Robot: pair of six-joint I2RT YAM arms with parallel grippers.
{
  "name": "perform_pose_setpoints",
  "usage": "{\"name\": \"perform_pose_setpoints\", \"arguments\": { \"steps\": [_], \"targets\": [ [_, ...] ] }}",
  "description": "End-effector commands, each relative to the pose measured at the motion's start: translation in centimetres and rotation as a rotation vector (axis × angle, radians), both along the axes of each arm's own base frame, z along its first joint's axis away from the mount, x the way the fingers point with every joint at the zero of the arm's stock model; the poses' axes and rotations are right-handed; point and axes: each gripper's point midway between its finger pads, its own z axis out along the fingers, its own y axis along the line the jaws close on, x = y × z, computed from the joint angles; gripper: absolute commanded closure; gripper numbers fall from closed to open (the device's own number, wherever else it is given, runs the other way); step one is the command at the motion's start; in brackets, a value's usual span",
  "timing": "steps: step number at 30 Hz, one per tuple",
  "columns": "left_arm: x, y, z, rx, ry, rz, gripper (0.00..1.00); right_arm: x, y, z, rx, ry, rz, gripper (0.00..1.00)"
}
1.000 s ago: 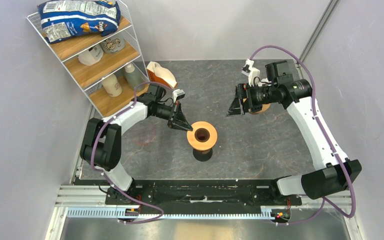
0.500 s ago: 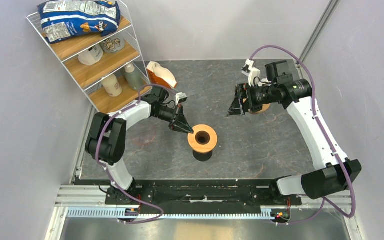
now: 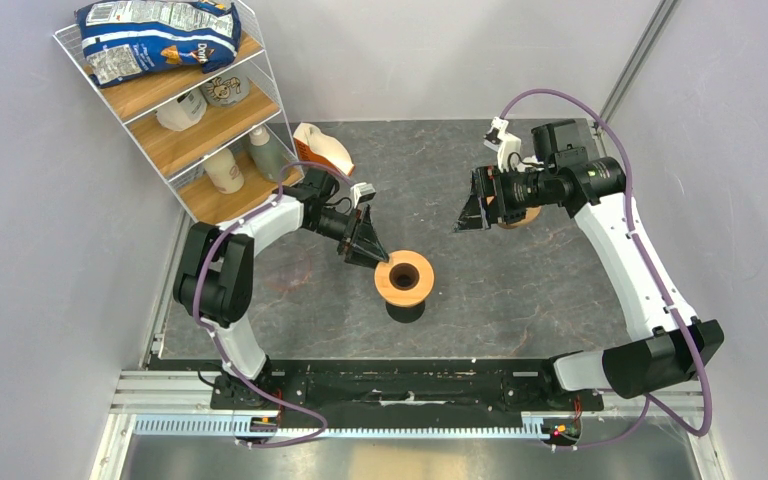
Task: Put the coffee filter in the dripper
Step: Place the dripper holder onto the coffee server.
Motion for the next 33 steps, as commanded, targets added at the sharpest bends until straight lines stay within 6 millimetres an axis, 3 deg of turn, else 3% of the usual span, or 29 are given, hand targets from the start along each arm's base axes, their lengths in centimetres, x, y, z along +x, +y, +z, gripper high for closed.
{"name": "perform_pose_setpoints", "arguments": {
  "steps": [1, 6, 10, 19, 25, 33],
  "targets": [
    [0.9, 0.6, 0.9, 0.050, -0.132, 0.011, 0.22, 0.0, 0.1, 1.1, -0.021, -0.057, 0.013, 0.07],
    [0.2, 2.8, 2.0, 0.121, -0.238, 0.024, 0.21, -1.3, 1.0, 0.2, -0.051, -0.063, 0.094, 0.07],
    [-1.7, 3.7, 1.3, 0.162, -0.202, -0.017, 0.29, -1.5, 1.8, -0.9, -0.063, -0.041, 0.132, 0.07],
    [-4.3, 1.9, 0.7, 0.117, -0.113, -0.075, 0.47, -1.5, 1.9, -1.3, -0.076, -0.049, 0.148, 0.06],
    [-3.7, 0.8, 1.3, 0.087, -0.127, -0.084, 0.58, -1.6, 1.7, -1.3, -0.085, -0.052, 0.140, 0.06],
    [-3.4, 0.1, 1.3, 0.083, -0.141, -0.098, 0.66, -1.7, 1.6, -1.3, -0.090, -0.054, 0.137, 0.06]
  ]
}}
